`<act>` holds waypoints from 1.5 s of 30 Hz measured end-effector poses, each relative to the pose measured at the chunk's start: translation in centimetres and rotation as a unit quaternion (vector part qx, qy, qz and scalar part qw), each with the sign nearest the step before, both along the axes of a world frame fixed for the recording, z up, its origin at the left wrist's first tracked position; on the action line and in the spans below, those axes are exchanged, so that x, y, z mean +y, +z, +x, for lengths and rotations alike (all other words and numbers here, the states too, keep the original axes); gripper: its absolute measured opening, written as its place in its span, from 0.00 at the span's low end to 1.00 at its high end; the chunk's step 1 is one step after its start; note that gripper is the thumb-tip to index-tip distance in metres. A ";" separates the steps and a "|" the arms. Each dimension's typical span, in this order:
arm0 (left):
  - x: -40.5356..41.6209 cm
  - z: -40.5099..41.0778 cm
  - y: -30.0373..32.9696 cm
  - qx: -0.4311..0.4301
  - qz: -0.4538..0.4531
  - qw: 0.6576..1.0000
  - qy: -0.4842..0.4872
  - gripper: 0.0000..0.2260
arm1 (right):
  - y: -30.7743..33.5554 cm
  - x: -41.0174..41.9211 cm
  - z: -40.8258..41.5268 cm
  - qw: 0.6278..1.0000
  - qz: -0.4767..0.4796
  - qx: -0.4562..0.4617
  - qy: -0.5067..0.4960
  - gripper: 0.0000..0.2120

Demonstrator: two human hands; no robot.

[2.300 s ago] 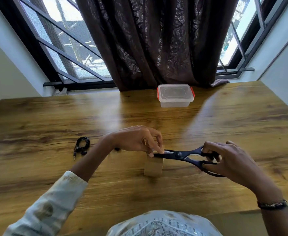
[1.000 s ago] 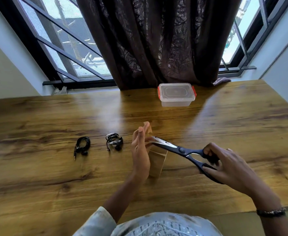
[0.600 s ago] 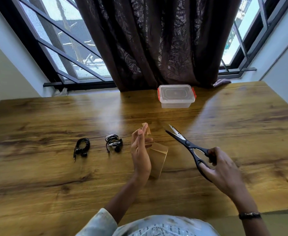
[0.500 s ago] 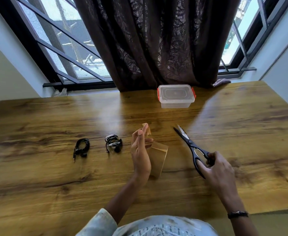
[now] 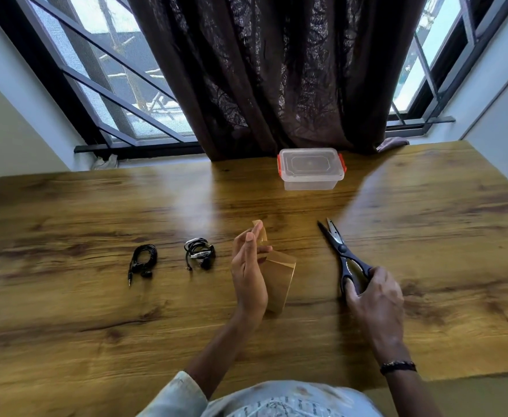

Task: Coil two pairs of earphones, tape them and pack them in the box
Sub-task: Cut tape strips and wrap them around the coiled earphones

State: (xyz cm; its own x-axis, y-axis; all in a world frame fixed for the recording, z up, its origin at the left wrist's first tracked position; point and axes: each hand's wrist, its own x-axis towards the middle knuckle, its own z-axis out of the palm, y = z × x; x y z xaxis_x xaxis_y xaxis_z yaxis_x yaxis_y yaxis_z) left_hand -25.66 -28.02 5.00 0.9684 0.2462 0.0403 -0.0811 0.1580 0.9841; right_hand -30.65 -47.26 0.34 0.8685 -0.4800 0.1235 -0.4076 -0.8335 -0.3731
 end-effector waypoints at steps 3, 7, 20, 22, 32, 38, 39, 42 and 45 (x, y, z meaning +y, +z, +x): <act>0.0 0.0 0.0 -0.003 -0.005 1.000 -0.001 0.19 | 0.1 0.3 0.1 1.000 -0.024 0.012 0.001 0.19; -0.1 0.1 0.1 0.000 -0.007 1.000 -0.001 0.20 | 0.4 0.8 -0.1 0.998 -0.051 0.039 -0.004 0.19; -0.2 -0.3 -0.1 0.005 0.003 1.000 0.000 0.22 | 6.7 7.3 -2.0 0.829 0.509 0.121 0.198 0.19; -0.2 -0.3 0.3 0.010 0.002 1.000 0.000 0.21 | 6.1 8.2 -1.5 0.843 0.501 0.072 0.179 0.14; 2.2 -0.2 3.0 0.092 -0.088 0.991 -0.031 0.18 | 5.8 6.7 3.3 0.961 -0.011 -0.065 0.270 0.13; 2.8 -0.7 3.7 0.113 -0.113 0.985 -0.064 0.19 | 3.9 6.9 5.5 0.956 -0.090 -0.025 0.278 0.12; 2.8 -0.7 3.8 0.111 -0.111 0.985 -0.069 0.19 | 3.6 7.1 5.6 0.955 -0.102 -0.023 0.278 0.11; 2.8 -0.9 3.8 0.110 -0.109 0.985 -0.078 0.19 | 2.8 7.2 5.6 0.954 -0.120 -0.029 0.275 0.12; 2.9 -1.3 3.8 0.114 -0.111 0.983 -0.087 0.20 | 2.7 7.3 6.0 0.960 -0.083 -0.022 0.266 0.13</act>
